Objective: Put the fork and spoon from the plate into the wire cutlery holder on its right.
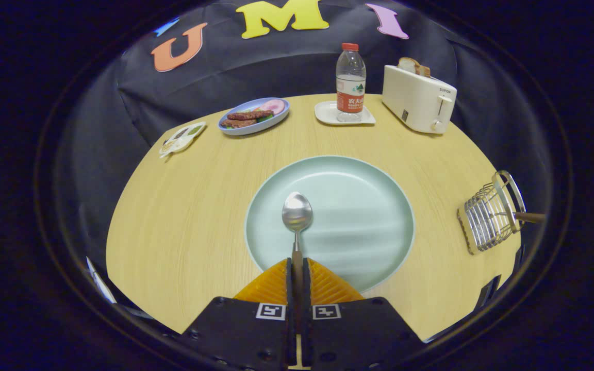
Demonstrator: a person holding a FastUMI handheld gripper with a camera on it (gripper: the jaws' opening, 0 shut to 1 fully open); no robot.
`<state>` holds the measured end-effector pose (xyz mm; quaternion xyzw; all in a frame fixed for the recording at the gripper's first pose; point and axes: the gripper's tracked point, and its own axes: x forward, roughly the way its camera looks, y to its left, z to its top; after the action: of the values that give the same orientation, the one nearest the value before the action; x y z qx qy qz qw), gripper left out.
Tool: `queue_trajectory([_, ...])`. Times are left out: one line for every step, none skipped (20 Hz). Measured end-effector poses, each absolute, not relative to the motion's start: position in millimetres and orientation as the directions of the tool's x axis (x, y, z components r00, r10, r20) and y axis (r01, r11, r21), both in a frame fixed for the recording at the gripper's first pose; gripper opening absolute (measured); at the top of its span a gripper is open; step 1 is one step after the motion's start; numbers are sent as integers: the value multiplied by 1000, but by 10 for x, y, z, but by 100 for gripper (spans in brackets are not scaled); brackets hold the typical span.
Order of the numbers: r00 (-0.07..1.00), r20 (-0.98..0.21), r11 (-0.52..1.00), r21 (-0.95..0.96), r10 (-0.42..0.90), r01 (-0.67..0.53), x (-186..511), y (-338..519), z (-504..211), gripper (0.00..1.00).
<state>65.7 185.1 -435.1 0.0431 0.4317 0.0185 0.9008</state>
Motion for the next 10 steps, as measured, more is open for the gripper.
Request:
queue_trajectory([631,-772,996,94,79,-10,625,1828,-4303,4])
queue_trajectory([636,-767,995,93,86,-22,611,1793,-4245,4])
queue_trajectory([641,-762,995,91,93,-37,586,1756,-4188,4])
queue_trajectory([644,-758,995,86,99,-52,558,1724,-4143,4])
queue_trajectory([650,-753,995,77,103,-69,529,1688,-4091,4])
queue_trajectory([657,-747,995,62,102,-84,509,1648,-4047,4])
queue_trajectory([665,-741,995,41,93,-94,494,1574,-3998,0])
queue_trajectory([671,-735,994,29,94,-108,492,1528,-3962,1])
queue_trajectory([676,-730,993,25,95,-113,481,1490,-3925,1])
queue_trajectory([679,-728,993,22,93,-112,464,1431,-3897,0])
